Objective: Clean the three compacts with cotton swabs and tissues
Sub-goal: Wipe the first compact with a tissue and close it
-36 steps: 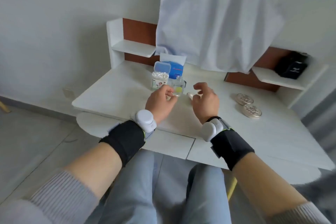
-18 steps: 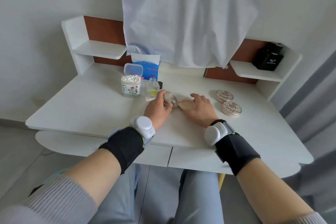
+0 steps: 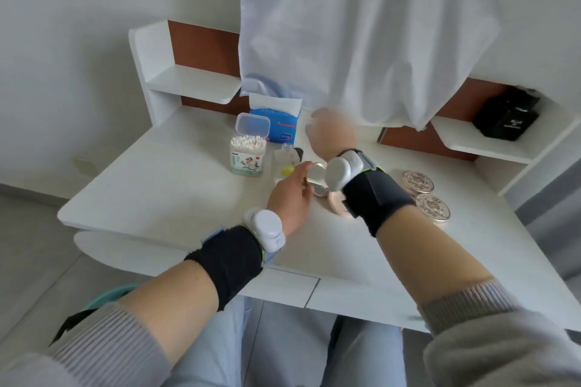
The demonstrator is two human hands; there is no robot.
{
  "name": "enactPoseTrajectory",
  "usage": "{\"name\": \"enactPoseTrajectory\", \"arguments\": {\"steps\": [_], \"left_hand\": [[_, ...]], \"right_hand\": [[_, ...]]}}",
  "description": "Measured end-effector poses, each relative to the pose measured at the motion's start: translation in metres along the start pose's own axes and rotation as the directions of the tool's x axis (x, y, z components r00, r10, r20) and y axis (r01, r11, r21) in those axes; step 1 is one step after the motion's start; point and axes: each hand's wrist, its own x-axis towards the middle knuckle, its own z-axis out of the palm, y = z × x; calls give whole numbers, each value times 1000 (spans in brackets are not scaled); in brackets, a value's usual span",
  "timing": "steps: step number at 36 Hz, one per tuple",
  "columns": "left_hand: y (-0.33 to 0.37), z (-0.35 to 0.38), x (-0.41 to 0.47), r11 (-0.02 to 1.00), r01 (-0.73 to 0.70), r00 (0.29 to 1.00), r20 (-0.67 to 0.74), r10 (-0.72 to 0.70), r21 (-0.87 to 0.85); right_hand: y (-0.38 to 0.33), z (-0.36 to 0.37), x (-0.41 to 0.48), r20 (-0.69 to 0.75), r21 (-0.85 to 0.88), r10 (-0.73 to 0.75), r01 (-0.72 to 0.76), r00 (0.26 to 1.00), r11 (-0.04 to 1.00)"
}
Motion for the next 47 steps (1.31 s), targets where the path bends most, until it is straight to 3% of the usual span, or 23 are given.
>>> {"name": "enactPoseTrajectory", "arguments": {"steps": [6,10,14,19,23,35,41,47], "left_hand": [[-3,5,0,1000,-26,999,-35,26,2],[-4,4,-1,998,-28,998,-54,25,-47],[-3,2,-2,996,-23,998,-63,18,-89],[1,1,-3,995,-27,997,-69,21,-93],[1,1,-4,997,-33,997,-73,28,-73],[4,-1,-6,998,-39,996,-81,34,-50],[3,1,-5,999,-32,994,-106,28,-29],[14,5,-11,998,40,995,-94,-37,38]], "right_hand": [[-36,10,49,0,20,-111,111,994,994],[-47,15,76,102,29,-46,43,994,999],[-64,8,89,-164,212,31,5,986,977],[-66,-13,93,-303,388,43,82,952,918],[-63,-23,91,-192,414,52,33,980,910],[-50,-63,80,-452,471,144,98,880,877],[-29,-80,54,-406,481,180,42,896,876],[10,-95,8,-152,487,122,-33,981,873]]}}
